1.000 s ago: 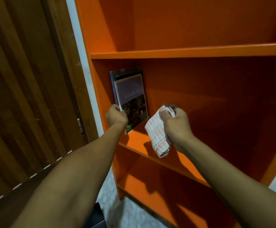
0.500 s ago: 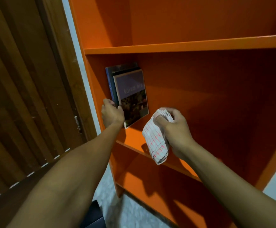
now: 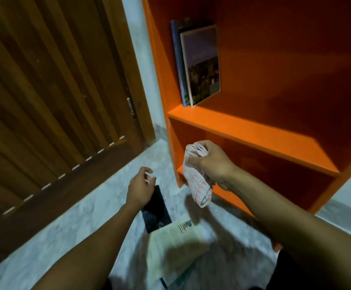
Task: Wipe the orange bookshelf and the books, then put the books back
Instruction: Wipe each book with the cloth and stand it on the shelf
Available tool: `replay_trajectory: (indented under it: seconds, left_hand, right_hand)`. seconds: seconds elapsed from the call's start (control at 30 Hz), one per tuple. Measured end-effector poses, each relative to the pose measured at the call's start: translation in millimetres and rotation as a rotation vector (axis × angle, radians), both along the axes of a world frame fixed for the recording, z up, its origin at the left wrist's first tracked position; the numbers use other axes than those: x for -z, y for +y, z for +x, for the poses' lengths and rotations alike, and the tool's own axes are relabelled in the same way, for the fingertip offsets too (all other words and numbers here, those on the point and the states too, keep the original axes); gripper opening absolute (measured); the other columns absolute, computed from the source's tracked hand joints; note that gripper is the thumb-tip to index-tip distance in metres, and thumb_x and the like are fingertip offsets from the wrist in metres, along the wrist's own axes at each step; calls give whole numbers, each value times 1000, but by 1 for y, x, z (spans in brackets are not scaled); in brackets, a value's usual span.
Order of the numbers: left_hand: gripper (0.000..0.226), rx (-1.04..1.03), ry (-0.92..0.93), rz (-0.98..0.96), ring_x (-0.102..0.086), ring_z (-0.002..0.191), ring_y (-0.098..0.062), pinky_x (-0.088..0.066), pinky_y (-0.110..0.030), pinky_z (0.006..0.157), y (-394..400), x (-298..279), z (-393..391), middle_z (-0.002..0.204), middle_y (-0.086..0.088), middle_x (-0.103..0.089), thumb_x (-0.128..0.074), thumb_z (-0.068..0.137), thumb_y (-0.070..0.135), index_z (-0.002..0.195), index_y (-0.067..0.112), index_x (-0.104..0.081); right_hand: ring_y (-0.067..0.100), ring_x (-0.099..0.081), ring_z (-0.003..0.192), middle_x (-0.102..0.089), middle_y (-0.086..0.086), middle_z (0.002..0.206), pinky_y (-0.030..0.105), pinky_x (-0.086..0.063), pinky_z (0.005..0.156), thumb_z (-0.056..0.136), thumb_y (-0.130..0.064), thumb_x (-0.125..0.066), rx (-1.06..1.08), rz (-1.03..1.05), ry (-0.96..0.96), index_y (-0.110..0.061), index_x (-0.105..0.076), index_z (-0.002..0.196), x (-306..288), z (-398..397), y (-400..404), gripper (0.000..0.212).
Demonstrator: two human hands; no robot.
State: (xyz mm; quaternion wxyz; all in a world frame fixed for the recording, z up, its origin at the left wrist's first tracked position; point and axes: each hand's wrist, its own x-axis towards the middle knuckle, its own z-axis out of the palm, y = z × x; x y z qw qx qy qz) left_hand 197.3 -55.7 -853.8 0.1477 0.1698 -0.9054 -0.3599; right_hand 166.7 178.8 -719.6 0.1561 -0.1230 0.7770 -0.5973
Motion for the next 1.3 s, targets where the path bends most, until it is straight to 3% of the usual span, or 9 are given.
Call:
replay_trajectory:
  seconds: [0.13,0.23,0.37,0.57,0.7,0.97,1.17,1.23,1.3]
  left_hand:
    - [38,68,-382,56,-59,83,-19,-44,-26,67,-10,66,43,99,-6,-63,-65,95,25,128,14,-49]
    - [54,125,-544,34,-60,104,-25,-42,-26,81,-12,111,66,122,-11,-62,-70,91,27,137,12,-45]
    - [67,128,-702,23,-59,114,-30,-50,-35,89,-8,149,74,132,-12,-57,-75,85,26,142,16,-42]
    - [94,152,-845,-88,-53,123,-30,-45,-50,101,-14,199,62,142,-4,-52,-79,66,48,146,34,-31]
    - [86,138,-855,-213,-51,123,-29,-39,-49,99,-4,190,60,138,-3,-51,-82,69,46,143,32,-40]
    - [68,154,-813,-413,-45,125,-26,-36,-45,103,6,191,64,137,-4,-50,-77,76,45,136,25,-50]
    - [28,144,-796,-172,-61,108,-24,-48,-38,89,11,175,72,122,-3,-64,-58,93,32,121,26,-55]
    - [25,193,-812,-168,-60,110,-26,-47,-36,88,10,164,68,125,-6,-63,-54,96,28,121,24,-55]
    - [27,241,-811,-188,-58,114,-26,-41,-32,86,10,150,63,127,-6,-62,-54,97,25,123,20,-57]
  right_hand:
    - [20,-44,51,-50,9,64,26,-34,46,94,-12,-66,-55,98,-52,-12,-56,79,32,19,-16,18]
    - [23,-52,55,-57,9,69,33,-41,49,94,-12,-64,-103,196,-4,1,-61,95,52,24,-26,13]
    - [24,-62,81,-67,8,92,36,-49,68,93,-17,-65,-173,307,160,-7,-62,102,63,21,-39,14]
    - [21,-56,86,-64,7,96,29,-42,64,94,-21,-64,-222,433,320,-7,-61,103,72,8,-42,18]
    - [28,-59,99,-66,11,108,38,-50,82,95,-25,-62,-223,480,347,-8,-61,111,79,3,-36,23]
    - [27,-59,103,-66,11,111,34,-48,80,95,-23,-63,-231,463,349,-8,-60,117,79,4,-35,28]
    - [26,-59,105,-65,8,115,34,-48,81,95,-23,-64,-197,461,303,-11,-59,118,73,8,-31,27]
    - [29,-62,106,-65,9,118,41,-52,89,95,-23,-65,-140,405,194,-11,-57,124,68,10,-27,32]
    - [39,-68,97,-69,17,110,47,-58,83,96,-20,-64,-96,334,55,-6,-62,115,64,9,-23,24]
